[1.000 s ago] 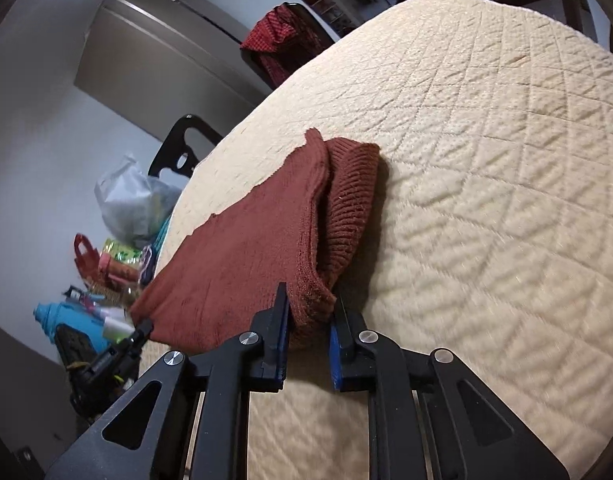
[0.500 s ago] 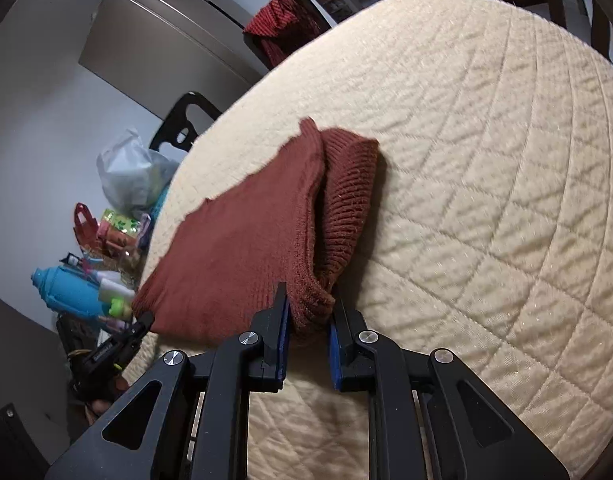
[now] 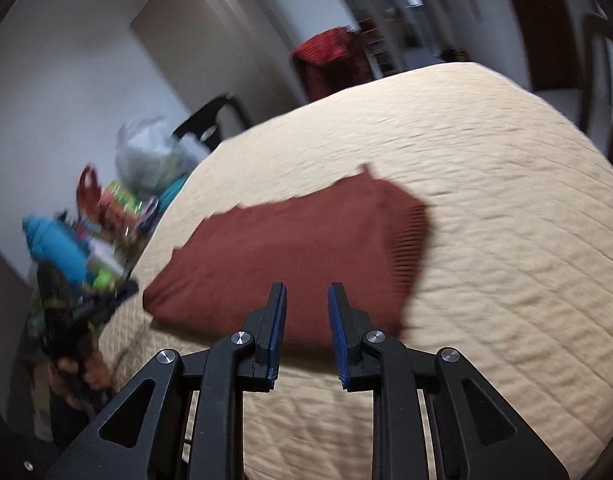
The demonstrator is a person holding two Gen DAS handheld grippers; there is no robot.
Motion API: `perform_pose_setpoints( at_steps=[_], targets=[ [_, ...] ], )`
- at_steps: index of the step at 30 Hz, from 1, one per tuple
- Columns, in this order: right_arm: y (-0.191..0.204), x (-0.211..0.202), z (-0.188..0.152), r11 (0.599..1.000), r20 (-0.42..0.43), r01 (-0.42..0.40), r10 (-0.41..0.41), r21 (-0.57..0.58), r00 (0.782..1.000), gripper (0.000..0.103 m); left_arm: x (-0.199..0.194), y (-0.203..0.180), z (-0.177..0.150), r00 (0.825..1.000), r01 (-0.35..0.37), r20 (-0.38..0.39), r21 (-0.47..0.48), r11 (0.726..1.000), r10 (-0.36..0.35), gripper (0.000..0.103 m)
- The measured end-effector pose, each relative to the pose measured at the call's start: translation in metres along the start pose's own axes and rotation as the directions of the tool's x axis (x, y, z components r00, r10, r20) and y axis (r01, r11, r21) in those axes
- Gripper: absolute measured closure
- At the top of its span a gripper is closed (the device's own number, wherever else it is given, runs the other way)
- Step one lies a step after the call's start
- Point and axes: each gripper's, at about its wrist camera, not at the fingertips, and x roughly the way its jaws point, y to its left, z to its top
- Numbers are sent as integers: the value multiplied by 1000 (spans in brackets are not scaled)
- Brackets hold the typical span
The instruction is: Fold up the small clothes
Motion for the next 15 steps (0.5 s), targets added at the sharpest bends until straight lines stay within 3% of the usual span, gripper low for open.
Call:
perform_pose_setpoints(
  at_steps=[6,10,15],
  targets=[
    [48,56,-2,987,-98,-69,55,-146,994,85,25,-15,-5,999,16,-53,68,998,-13,76],
    [54,94,1,985,-162,-47,19,-167,987,88,40,-14,-11,996,11,-89,82,997,-3,76],
    [56,110,20,986,-156,-16,-10,-165,988,90,37,-13,-11,996,21,-90,100,995,-12,76]
  ],
)
